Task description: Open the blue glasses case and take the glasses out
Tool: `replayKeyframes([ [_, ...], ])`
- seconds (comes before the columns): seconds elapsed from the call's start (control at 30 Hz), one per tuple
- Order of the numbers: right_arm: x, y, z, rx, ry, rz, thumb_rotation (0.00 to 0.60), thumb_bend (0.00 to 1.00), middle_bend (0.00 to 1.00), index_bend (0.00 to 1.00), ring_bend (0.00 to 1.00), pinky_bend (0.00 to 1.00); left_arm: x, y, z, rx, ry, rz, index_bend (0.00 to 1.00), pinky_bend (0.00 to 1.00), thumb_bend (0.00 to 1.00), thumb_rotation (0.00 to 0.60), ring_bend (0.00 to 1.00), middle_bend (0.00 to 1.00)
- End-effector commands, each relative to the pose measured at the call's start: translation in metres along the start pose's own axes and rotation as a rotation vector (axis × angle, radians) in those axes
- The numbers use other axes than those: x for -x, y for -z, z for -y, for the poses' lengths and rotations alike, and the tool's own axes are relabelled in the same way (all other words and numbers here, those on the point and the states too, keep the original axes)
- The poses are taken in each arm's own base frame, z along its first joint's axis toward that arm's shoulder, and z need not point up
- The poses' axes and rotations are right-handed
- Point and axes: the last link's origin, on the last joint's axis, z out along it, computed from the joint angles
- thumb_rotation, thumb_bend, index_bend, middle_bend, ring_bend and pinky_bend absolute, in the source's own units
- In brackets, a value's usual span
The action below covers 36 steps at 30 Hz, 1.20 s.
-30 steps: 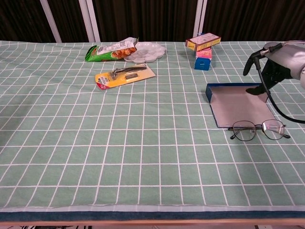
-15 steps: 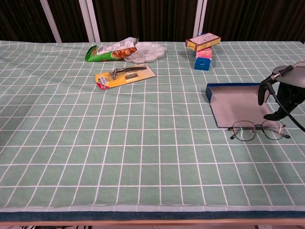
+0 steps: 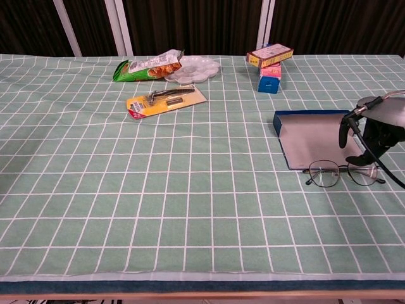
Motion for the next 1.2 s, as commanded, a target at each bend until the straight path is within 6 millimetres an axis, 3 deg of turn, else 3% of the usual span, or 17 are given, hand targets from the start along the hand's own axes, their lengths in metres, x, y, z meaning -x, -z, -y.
replayKeyframes([
  [0.03,0.003,0.0,0.0,0.001,0.001,0.006,0.6,0.41,1.0,0.47,1.0,1.0,0.0,0.0,0.0,0.001,0.001,0.002,0.0,0.0,0.02,0.6,0.0,0.0],
  [1.2,0.023,-0.001,-0.006,0.029,-0.017,0.028,0.6,0.44,1.0,0.51,1.0,1.0,0.0,-0.002,-0.001,0.002,0.01,0.008,0.0,0.0,0.02,0.6,0.0,0.0],
])
